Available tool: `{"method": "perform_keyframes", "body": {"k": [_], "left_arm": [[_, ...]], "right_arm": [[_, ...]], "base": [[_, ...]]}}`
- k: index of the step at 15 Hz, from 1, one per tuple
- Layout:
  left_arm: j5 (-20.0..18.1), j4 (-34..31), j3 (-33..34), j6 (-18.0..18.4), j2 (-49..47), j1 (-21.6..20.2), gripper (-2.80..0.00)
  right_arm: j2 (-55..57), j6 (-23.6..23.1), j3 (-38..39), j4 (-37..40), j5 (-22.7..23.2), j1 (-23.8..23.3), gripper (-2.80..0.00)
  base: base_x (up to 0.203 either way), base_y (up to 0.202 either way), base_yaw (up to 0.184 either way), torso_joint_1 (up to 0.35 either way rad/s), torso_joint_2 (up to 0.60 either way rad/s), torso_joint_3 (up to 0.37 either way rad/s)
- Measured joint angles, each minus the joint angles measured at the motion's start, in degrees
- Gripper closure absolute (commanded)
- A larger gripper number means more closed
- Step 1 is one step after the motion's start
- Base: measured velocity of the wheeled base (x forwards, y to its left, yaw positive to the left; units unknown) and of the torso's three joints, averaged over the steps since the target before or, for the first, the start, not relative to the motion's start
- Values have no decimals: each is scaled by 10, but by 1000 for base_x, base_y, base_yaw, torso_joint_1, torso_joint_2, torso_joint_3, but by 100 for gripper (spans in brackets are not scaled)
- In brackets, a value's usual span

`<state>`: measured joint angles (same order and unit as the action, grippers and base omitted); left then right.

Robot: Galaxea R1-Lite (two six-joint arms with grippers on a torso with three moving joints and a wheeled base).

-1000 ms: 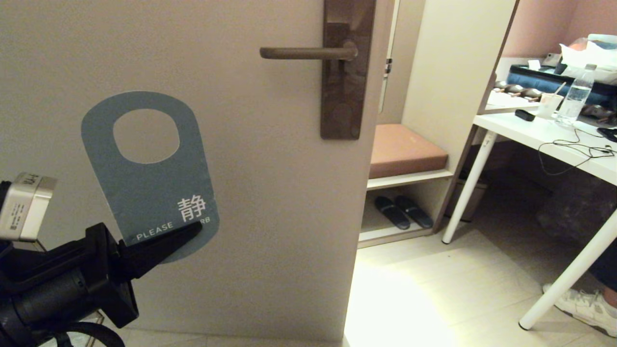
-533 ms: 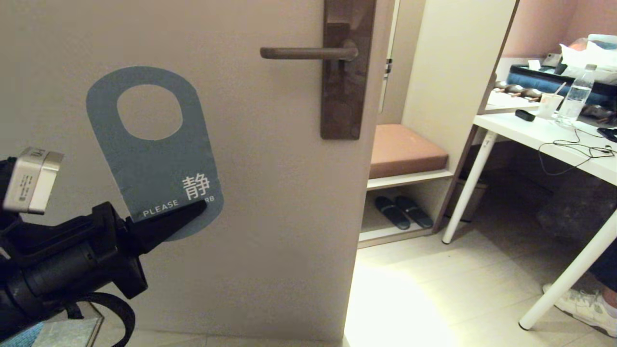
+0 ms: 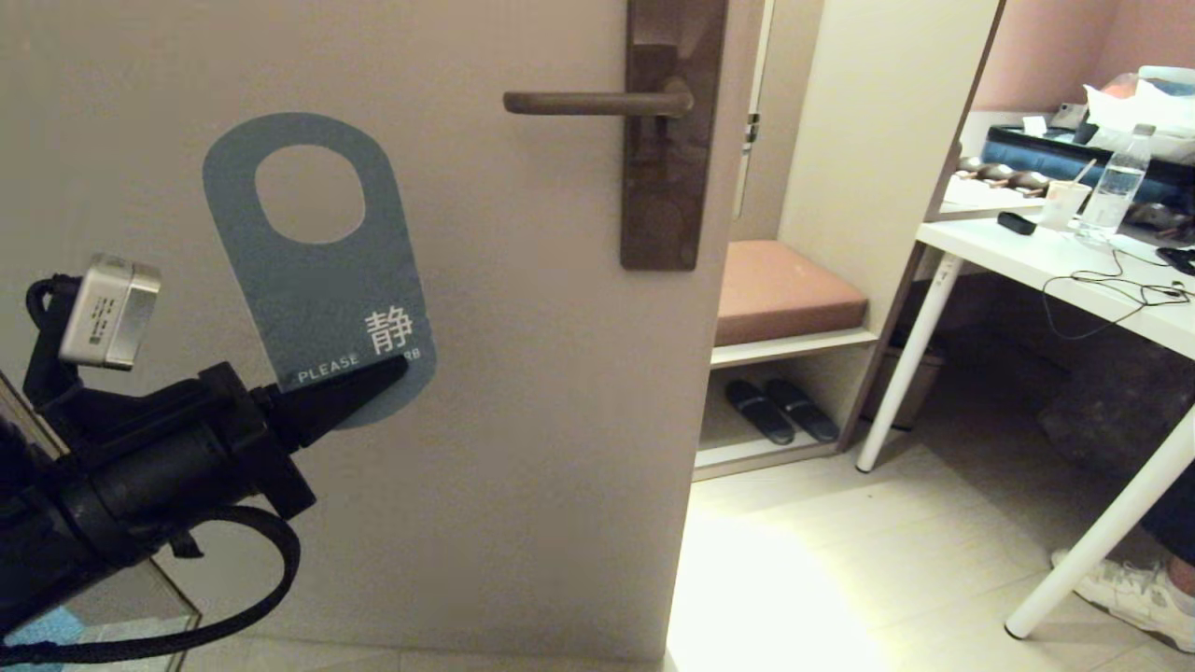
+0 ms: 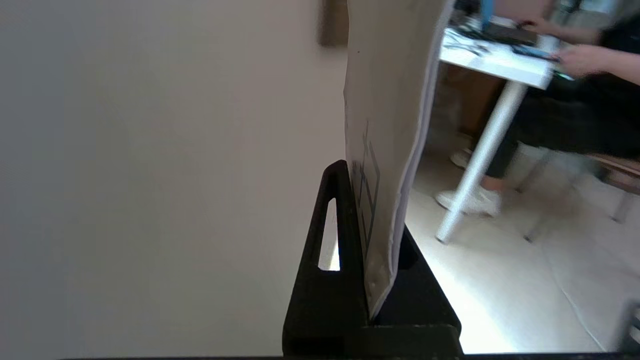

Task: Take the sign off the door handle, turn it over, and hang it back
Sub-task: Hang the sign back with the other side facing out

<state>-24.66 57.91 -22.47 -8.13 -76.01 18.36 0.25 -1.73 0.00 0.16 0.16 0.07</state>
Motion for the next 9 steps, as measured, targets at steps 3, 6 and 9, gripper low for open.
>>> {"method": "perform_keyframes", "body": {"k": [3, 6, 9], "left_arm": [[40, -1, -24, 3, -10, 0, 0], [62, -2, -35, 16, -13, 0, 0], [66, -33, -50, 30, -15, 0, 0]], "right_arm": [[-2, 0, 0, 0, 0, 0, 0], [-2, 0, 0, 0, 0, 0, 0], [-2, 0, 0, 0, 0, 0, 0]], "base": [[0, 0, 0, 0, 0, 0], [0, 0, 0, 0, 0, 0], [0, 0, 0, 0, 0, 0]]}}
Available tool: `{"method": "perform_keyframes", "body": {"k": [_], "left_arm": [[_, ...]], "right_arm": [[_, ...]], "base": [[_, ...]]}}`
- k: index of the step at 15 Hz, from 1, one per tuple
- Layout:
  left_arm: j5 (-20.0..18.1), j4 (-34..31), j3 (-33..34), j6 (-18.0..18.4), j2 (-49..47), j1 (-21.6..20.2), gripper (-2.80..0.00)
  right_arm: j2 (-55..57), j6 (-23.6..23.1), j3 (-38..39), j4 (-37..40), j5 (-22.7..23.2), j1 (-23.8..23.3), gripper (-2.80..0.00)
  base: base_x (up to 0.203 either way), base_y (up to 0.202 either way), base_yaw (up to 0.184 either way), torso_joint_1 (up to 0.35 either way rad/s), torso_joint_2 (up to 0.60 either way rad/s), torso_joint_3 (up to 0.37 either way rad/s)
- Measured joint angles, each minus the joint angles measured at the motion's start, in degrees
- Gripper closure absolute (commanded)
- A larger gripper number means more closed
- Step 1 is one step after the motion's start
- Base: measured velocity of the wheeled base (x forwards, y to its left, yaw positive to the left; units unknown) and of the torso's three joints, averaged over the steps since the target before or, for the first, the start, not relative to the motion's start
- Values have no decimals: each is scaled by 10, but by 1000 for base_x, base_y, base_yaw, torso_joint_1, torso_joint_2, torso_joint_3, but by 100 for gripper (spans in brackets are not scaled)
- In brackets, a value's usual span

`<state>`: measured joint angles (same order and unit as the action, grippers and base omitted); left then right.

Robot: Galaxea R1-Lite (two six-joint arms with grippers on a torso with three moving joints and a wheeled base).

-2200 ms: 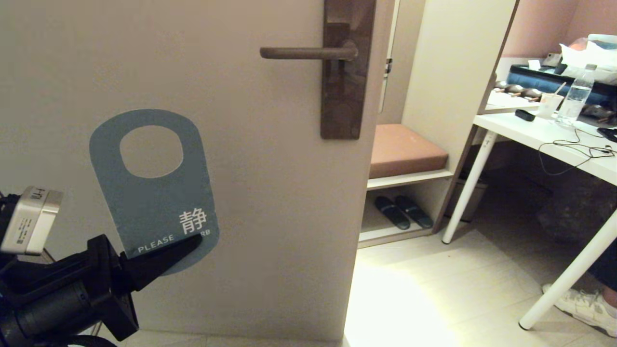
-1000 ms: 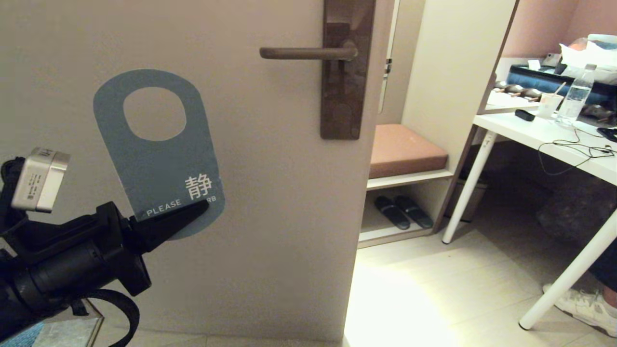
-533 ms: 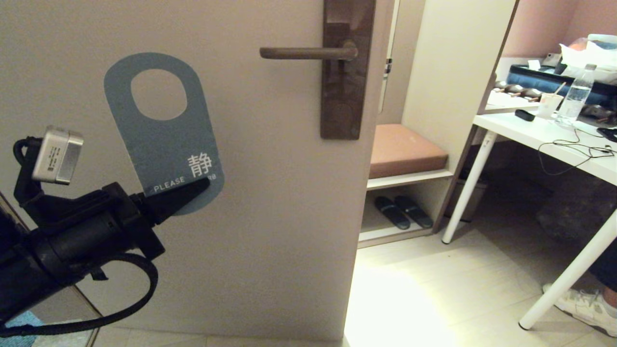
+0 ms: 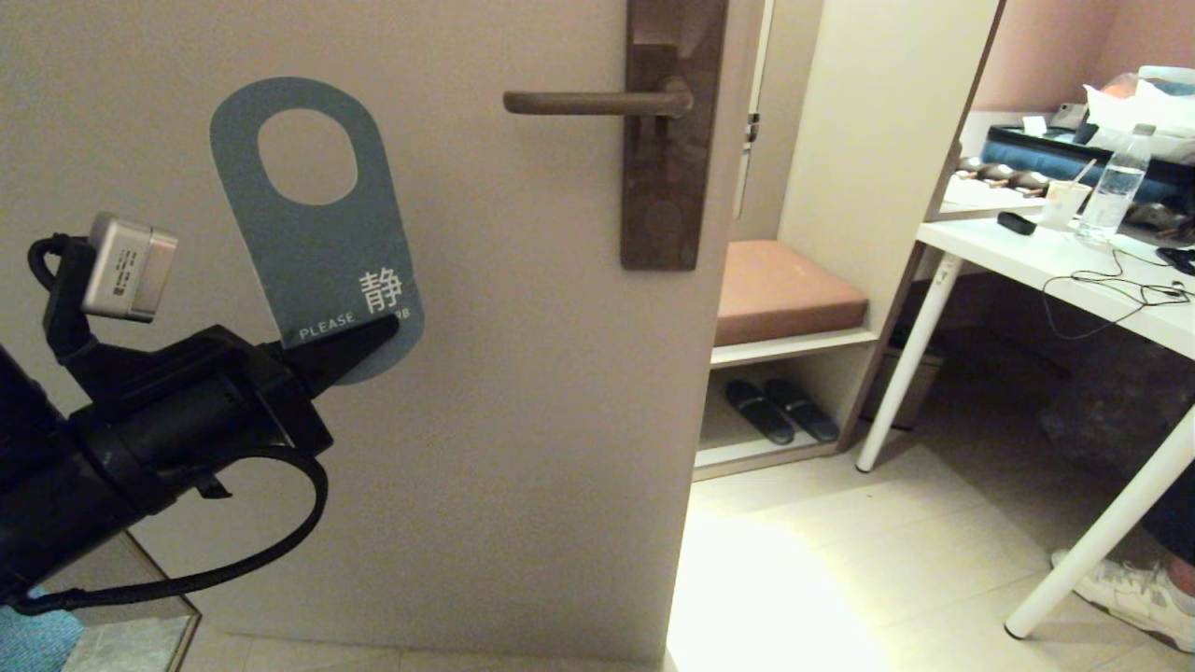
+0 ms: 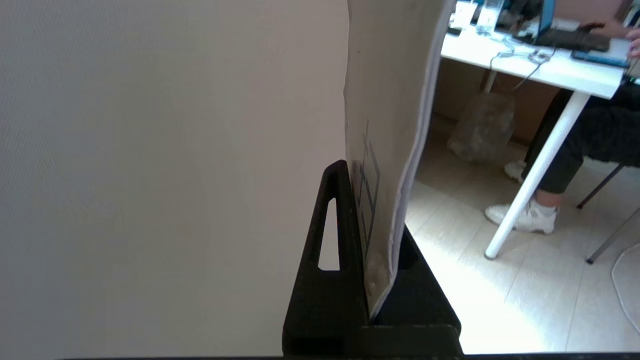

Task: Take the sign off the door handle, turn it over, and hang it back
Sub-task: Hang the sign back with the other side facing out

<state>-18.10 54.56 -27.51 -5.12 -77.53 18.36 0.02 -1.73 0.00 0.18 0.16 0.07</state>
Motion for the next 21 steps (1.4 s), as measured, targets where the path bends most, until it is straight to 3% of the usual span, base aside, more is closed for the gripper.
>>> {"method": "perform_keyframes", "body": {"k": [5, 12, 21], "left_arm": [[14, -28, -34, 3, -3, 2, 0], [47, -52, -51, 48, -3, 4, 0], [64, -135, -121, 64, -9, 6, 0]], "right_arm": [[0, 0, 0, 0, 0, 0, 0], [0, 0, 0, 0, 0, 0, 0], [0, 0, 0, 0, 0, 0, 0]], "base": [[0, 0, 0, 0, 0, 0], [0, 0, 0, 0, 0, 0], [0, 0, 0, 0, 0, 0]]}}
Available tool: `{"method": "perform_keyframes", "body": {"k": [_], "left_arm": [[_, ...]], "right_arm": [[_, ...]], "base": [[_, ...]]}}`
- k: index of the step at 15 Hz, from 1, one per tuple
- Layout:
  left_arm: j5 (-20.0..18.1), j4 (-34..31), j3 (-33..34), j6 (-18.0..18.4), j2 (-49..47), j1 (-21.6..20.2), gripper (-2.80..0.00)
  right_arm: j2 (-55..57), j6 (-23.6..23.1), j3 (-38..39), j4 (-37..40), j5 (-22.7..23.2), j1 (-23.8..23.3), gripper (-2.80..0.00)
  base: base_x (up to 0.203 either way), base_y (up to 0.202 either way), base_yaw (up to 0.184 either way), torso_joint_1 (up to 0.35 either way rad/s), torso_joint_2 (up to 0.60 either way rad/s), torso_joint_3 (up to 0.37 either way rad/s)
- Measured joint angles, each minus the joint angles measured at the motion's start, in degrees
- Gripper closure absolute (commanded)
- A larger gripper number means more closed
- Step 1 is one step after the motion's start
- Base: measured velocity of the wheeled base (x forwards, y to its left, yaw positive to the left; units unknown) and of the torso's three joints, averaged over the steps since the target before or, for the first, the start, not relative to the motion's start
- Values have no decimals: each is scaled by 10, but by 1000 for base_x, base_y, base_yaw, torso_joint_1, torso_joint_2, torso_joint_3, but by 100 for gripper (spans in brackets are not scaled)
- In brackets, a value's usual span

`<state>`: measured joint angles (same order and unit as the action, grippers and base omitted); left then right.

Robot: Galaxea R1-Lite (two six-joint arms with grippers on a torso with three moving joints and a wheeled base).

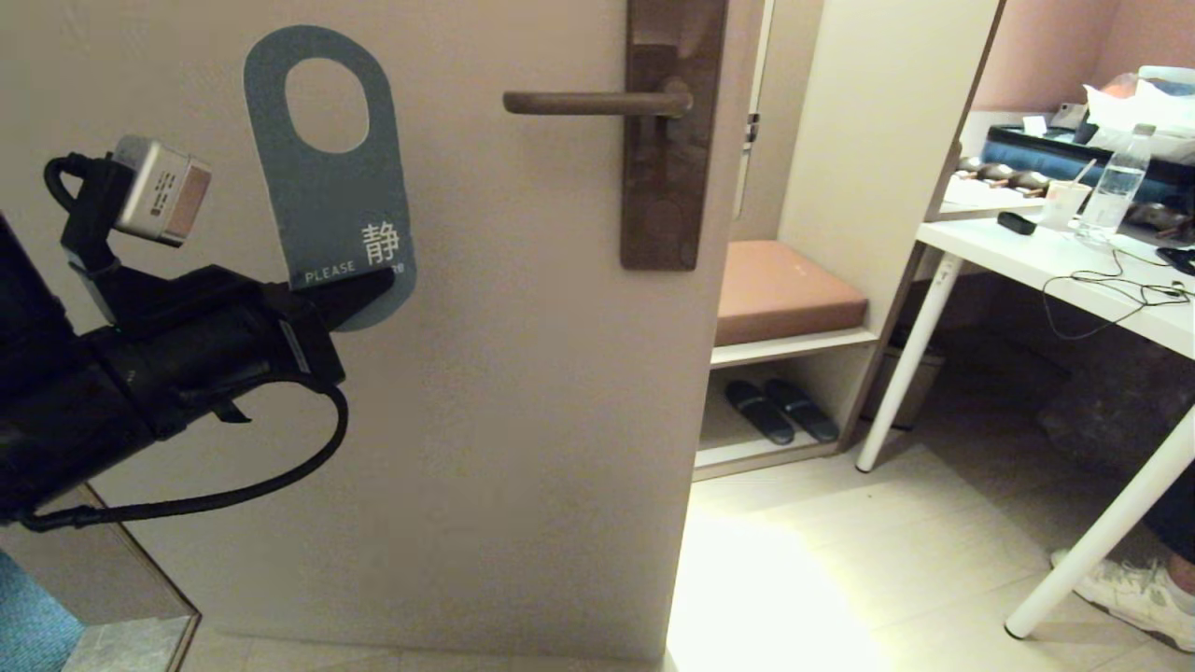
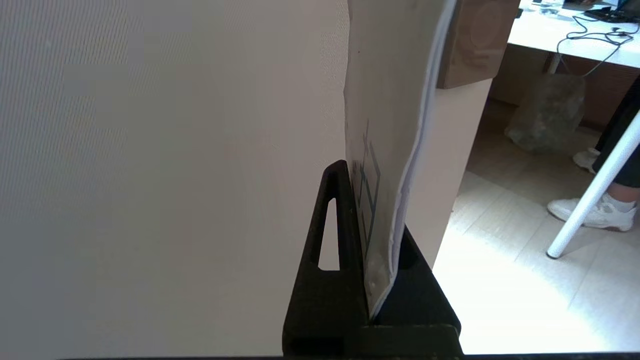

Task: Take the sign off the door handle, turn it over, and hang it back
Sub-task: Hang the sign back with the other side facing out

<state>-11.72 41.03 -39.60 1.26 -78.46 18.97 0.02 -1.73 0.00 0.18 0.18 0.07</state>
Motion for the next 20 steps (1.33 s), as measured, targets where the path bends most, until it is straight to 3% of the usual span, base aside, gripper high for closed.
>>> {"method": "perform_keyframes", "body": {"k": [17, 20], "left_arm": [[27, -12, -107, 9, -92, 37, 0], [52, -12, -111, 14, -101, 44, 0]], "right_arm": [[0, 0, 0, 0, 0, 0, 0], [0, 0, 0, 0, 0, 0, 0]], "base": [[0, 0, 0, 0, 0, 0], [0, 0, 0, 0, 0, 0]]}}
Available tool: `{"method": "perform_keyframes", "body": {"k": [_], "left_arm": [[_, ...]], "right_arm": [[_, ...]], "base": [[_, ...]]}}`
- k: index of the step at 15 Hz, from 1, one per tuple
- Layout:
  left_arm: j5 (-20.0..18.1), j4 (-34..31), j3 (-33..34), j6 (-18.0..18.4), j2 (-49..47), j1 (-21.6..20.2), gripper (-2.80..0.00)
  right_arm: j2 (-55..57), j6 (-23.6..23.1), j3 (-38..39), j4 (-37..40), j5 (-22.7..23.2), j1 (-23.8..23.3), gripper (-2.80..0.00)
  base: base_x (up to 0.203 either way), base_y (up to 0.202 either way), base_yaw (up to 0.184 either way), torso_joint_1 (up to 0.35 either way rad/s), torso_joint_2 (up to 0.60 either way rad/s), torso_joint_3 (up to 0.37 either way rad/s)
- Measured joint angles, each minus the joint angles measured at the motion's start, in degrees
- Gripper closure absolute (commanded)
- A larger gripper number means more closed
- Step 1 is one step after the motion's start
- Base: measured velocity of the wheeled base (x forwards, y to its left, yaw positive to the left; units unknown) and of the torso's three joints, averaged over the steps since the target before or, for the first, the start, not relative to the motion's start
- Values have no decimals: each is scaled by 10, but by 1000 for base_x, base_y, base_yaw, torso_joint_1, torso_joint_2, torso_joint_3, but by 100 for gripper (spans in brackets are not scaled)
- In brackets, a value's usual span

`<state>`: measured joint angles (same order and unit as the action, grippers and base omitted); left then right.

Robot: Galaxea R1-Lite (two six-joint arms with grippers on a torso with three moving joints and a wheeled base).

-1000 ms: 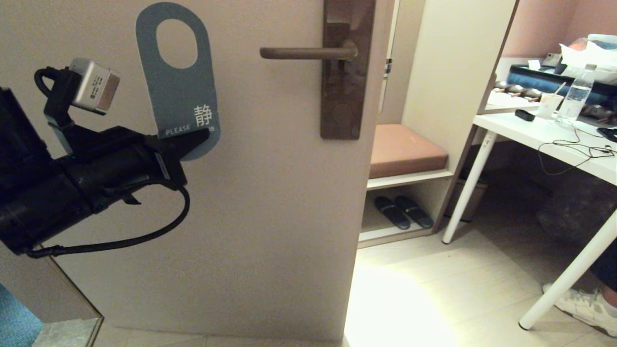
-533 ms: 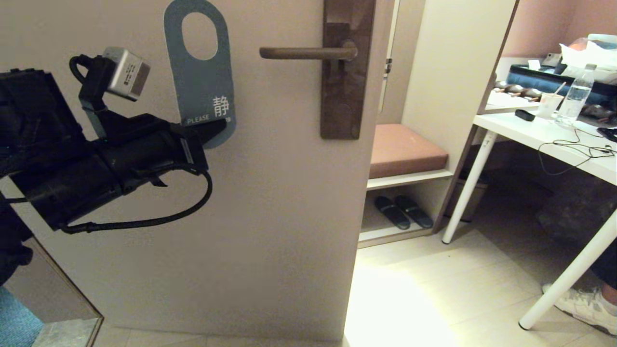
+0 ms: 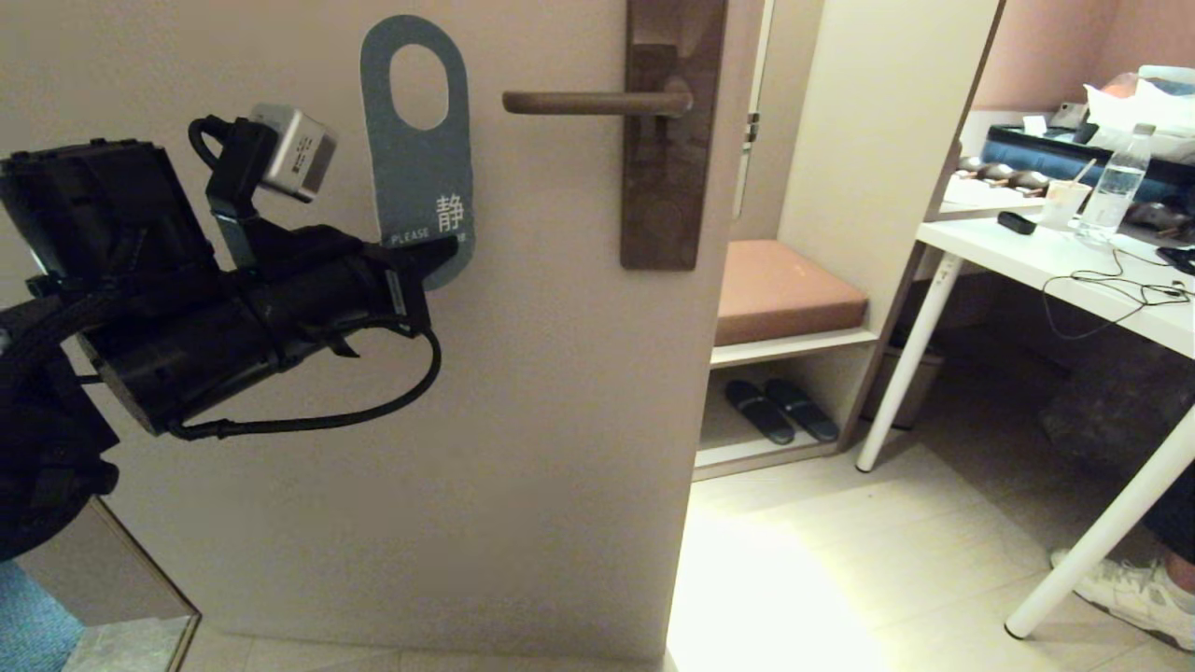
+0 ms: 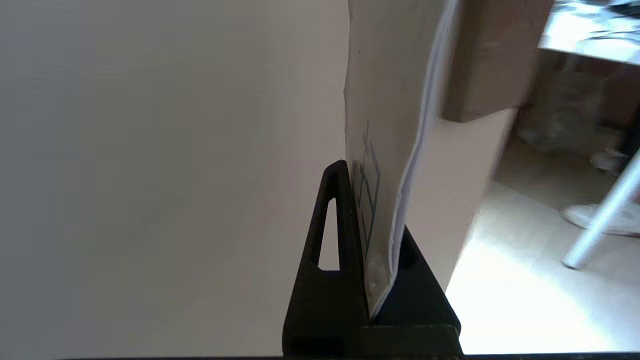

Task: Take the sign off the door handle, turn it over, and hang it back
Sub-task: Hang the sign back with the other side facing out

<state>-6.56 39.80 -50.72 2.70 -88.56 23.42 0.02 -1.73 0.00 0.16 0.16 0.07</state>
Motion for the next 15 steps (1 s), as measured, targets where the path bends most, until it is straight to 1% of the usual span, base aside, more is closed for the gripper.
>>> {"method": "perform_keyframes", "body": {"k": [3, 5, 7, 10, 15], "left_arm": [[15, -15, -15, 11, -4, 7, 0], [35, -25, -20, 24, -6, 10, 0], [55, -34, -22, 30, -6, 17, 0], [75, -37, -25, 31, -8, 36, 0], [137, -56, -47, 32, -11, 80, 0]], "right_arm": [[0, 0, 0, 0, 0, 0, 0], [0, 0, 0, 0, 0, 0, 0], [0, 0, 0, 0, 0, 0, 0], [0, 0, 0, 0, 0, 0, 0], [0, 0, 0, 0, 0, 0, 0]], "base": [[0, 0, 0, 0, 0, 0], [0, 0, 0, 0, 0, 0], [0, 0, 0, 0, 0, 0], [0, 0, 0, 0, 0, 0], [0, 0, 0, 0, 0, 0]]}}
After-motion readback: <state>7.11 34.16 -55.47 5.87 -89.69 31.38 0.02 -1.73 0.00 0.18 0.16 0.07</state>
